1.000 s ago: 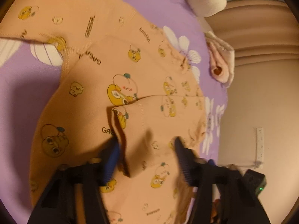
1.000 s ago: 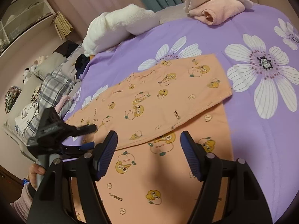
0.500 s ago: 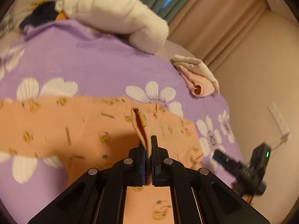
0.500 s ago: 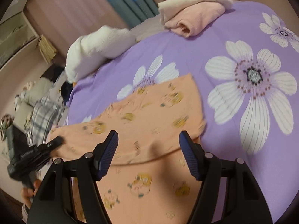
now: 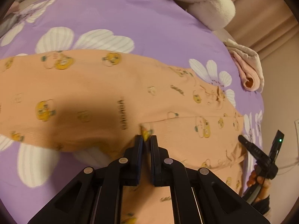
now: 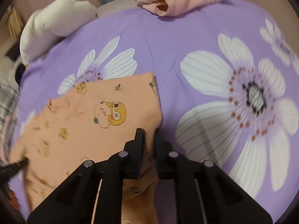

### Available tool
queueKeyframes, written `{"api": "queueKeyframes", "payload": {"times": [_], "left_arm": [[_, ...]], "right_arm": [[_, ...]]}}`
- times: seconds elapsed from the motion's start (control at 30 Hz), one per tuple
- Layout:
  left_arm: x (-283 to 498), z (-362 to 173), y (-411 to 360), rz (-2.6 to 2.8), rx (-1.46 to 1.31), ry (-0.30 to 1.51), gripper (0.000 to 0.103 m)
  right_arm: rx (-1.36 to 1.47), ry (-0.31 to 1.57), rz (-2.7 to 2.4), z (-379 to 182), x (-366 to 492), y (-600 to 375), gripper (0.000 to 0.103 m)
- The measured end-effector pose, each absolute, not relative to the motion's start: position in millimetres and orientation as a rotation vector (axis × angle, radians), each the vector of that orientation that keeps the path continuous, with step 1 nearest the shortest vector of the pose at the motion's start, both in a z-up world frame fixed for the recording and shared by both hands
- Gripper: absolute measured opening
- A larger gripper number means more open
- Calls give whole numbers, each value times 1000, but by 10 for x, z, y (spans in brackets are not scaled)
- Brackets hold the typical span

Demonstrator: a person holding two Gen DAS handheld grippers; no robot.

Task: Fold small clothes
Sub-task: 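Grasp the other sleeve with the left tool and fold it across the body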

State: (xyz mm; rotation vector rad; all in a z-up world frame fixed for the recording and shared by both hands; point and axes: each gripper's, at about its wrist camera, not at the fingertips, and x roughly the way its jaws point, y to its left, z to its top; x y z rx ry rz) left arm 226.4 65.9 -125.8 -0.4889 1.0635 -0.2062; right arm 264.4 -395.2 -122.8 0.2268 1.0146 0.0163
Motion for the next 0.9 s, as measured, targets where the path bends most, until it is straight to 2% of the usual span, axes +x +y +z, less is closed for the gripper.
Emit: {"api": "queueKeyframes", "payload": {"times": [0.03, 0.07, 0.1, 0.13, 0.17, 0.2, 0.23, 0.27, 0.3, 0.57, 0.9], "left_arm": [[2245, -1247, 695, -203, -501, 1063, 2], [2180, -1217, 779, -198, -516, 1064, 5], [2111, -1193, 872, -194, -537, 1060, 14], [2070, -1215, 966, -191, -556, 1050, 32], [1986, -1194, 1081, -181, -579, 1033, 44], [1880, -1167, 1216, -165, -607, 1010, 62], [1811, -1144, 1310, -151, -632, 985, 66], [1715, -1126, 1439, -141, -663, 957, 66], [1620, -1122, 1589, -124, -692, 941, 66], [1101, -1300, 2686, 20, -975, 810, 66], [1110, -1654, 3454, 112, -1240, 688, 66]], "right_arm": [[210, 1022, 7, -1211, 2642, -3954, 10], [207, 1024, -1, -1202, 2653, -3976, 15], [211, 1020, -11, -1169, 2632, -3988, 21], [216, 1012, -12, -1135, 2606, -3996, 24], [224, 996, -1, -1084, 2547, -3998, 28], [232, 974, 17, -1022, 2463, -3993, 32], [233, 958, 28, -971, 2385, -3986, 35], [238, 945, 46, -906, 2275, -3977, 45], [244, 935, 63, -864, 2199, -3962, 48], [277, 872, 240, -593, 1445, -3601, 52], [292, 867, 359, -496, 1090, -3125, 54]]}}
